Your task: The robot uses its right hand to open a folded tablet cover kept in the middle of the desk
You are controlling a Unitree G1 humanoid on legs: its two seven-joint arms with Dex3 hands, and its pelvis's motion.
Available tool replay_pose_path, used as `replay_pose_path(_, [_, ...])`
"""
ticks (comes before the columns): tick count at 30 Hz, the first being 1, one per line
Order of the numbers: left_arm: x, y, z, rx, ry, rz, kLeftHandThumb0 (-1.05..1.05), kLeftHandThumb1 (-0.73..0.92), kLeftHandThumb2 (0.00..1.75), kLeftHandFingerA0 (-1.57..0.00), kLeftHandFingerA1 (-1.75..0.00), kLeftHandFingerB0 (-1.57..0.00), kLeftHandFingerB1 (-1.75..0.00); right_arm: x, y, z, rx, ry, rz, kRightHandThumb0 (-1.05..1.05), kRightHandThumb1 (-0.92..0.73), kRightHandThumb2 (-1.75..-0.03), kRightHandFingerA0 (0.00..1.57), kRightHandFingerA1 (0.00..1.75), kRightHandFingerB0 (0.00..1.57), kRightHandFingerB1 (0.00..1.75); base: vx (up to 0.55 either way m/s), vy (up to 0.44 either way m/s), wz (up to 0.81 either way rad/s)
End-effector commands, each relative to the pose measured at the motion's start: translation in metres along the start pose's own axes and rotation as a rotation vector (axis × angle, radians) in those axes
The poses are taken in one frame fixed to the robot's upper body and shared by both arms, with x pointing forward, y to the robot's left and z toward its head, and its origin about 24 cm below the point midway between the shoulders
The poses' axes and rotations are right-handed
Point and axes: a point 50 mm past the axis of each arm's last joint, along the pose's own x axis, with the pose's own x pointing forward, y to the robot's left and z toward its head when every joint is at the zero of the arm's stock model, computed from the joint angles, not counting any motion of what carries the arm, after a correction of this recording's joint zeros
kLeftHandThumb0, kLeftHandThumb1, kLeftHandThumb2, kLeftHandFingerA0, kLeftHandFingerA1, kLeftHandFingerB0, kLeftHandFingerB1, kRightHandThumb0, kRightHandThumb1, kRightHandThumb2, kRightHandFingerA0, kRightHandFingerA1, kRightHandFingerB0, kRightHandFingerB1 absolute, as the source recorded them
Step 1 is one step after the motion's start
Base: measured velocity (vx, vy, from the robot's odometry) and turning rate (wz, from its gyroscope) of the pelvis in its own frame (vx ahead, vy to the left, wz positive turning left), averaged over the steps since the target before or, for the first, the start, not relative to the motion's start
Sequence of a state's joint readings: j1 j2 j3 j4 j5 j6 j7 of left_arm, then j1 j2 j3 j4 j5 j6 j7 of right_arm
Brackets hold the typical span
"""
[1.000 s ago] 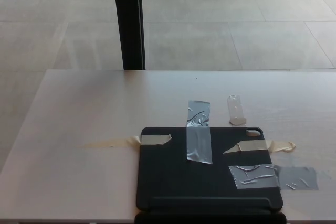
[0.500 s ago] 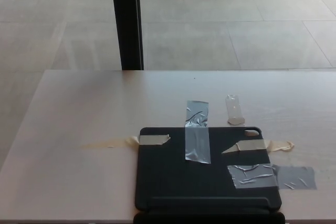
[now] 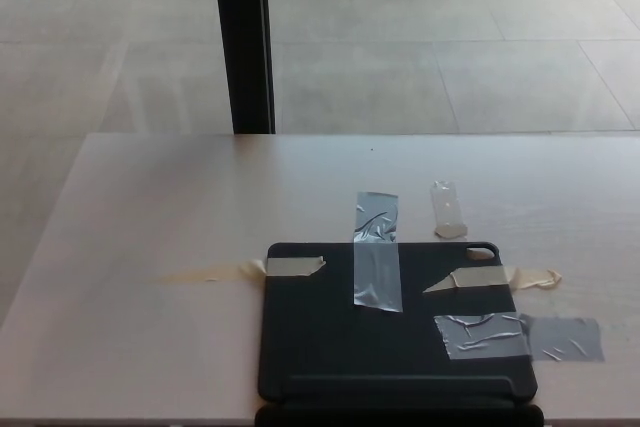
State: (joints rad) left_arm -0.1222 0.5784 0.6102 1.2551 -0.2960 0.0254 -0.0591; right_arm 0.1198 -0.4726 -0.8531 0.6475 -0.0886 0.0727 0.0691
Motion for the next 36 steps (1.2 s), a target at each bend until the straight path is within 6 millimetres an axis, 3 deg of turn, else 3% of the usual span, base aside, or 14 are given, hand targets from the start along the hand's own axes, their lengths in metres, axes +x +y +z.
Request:
replay_pose_path(1, [-0.002,0.011,-0.012,0.014,0.066,-0.03,-0.79,0.82,0.64,-0.75,-0.75,-0.58,-0.63,0.003,-0.024,-0.041,0.45,0.17,-0.353,-0.87,-0.92,-0.71,0.73,0.51,0.49,0.47,0.0,0.0,0.0])
replay_pose_path(2, [-0.002,0.01,-0.013,0.008,0.069,-0.035,-0.79,0.81,0.64,-0.74,-0.75,-0.57,-0.63,0.003,-0.022,-0.041,0.469,0.149,-0.324,-0.83,-0.92,-0.7,0.66,0.49,0.44,0.42,0.0,0.0,0.0])
replay_pose_path(9, [-0.003,0.012,-0.015,0.01,0.072,-0.005,-0.78,0.82,0.64,-0.75,-0.77,-0.58,-0.65,0.002,-0.021,-0.043,0.522,0.116,-0.296,-0.82,-0.92,-0.7,0.63,0.51,0.45,0.45,0.0,0.0,0.0])
replay_pose_path(12, [-0.002,0.01,-0.011,-0.005,0.069,0.002,-0.76,0.83,0.64,-0.73,-0.77,-0.6,-0.66,0.005,-0.018,-0.042,0.487,0.128,-0.284,-0.81,-0.92,-0.7,0.73,0.52,0.47,0.43,0.0,0.0,0.0])
replay_pose_path(25, [-0.004,0.015,-0.018,0.031,0.079,0.004,-0.78,0.83,0.64,-0.76,-0.77,-0.61,-0.66,0.003,-0.015,-0.047,0.426,0.111,-0.217,-0.86,-0.92,-0.71,0.64,0.49,0.45,0.43,0.0,0.0,0.0])
replay_pose_path(36, [-0.003,0.012,-0.02,0.01,0.082,0.0,-0.77,0.83,0.64,-0.78,-0.77,-0.63,-0.67,0.005,-0.013,-0.043,0.404,0.098,-0.209,-0.86,-0.92,-0.71,0.69,0.5,0.47,0.43,0.0,0.0,0.0])
